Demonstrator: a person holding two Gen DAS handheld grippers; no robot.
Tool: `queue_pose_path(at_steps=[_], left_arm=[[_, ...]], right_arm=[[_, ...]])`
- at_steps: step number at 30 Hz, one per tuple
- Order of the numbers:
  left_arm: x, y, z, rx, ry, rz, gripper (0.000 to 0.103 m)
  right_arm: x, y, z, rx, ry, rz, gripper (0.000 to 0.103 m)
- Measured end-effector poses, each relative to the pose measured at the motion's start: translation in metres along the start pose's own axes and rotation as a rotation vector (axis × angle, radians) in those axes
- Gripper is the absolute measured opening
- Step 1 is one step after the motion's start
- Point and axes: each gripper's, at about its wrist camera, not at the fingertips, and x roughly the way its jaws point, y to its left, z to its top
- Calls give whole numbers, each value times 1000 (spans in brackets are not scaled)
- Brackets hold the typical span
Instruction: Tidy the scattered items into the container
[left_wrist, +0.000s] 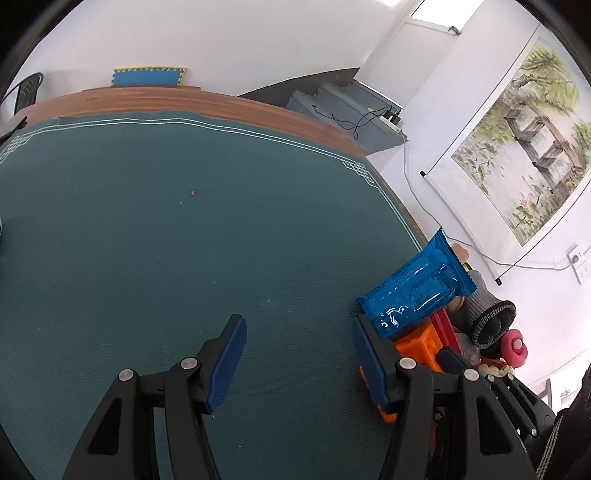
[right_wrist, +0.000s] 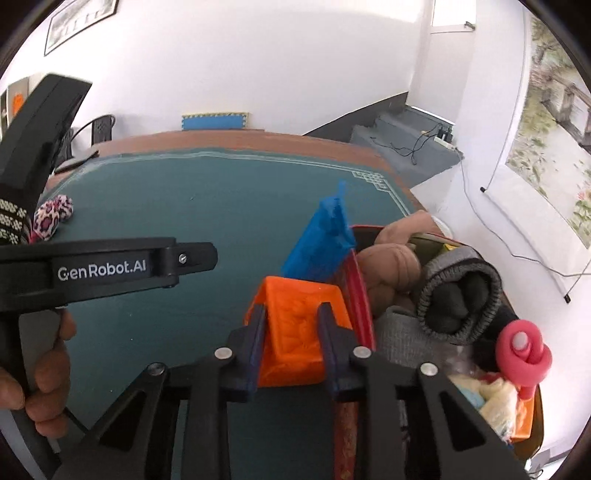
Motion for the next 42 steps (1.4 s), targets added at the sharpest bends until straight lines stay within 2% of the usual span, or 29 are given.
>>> queue_pose_path(at_steps=[1,3,6,9,15,19,23,25,29,32,33,34,36,39,42], left_arm=[[0,0,0,3,0,0,61],[0,-1,0,4,0,0,61],[1,-2,-1,7,1,2,61],[3,-5,0,11,6,5,61],[7,-12,-2,30,17,6,61],[7,-20,-4,51,17,-3,61],[6,-26,-6,69,15,-14,61],[5,-28,-5,72,12,-18,61],[0,-25,-6,70,11,-7,61],[-3,-22,-7,68,10,6,61],[-5,-21,-7,67,10,10,61],[-6,-20,-7,66,10,14,61],[-9,-17,-7,64,10,22,61],[-12,-14,-8,61,10,34,61],[-17,-9,-8,58,8,47,61]], right_arm=[[-2,-2,1,12,-13,13,27],[-11,-6,4,26,-52,37,16],[-31,-7,8,46,-111,67,15],[-68,1,-1,70,-166,59,15],[-115,-48,3,185,-264,-4,16],[-118,-83,1,256,-241,-16,16],[-94,-106,-2,329,-169,63,16],[-87,-105,-7,330,-151,85,15],[-78,-96,-5,289,-135,66,16],[-74,-92,-2,270,-130,22,21],[-73,-94,-2,275,-129,7,33],[-72,-96,-2,280,-129,-3,50],[-78,-92,-4,301,-157,27,64],[-98,-78,-5,289,-220,29,64],[-113,-63,-1,284,-270,82,64]])
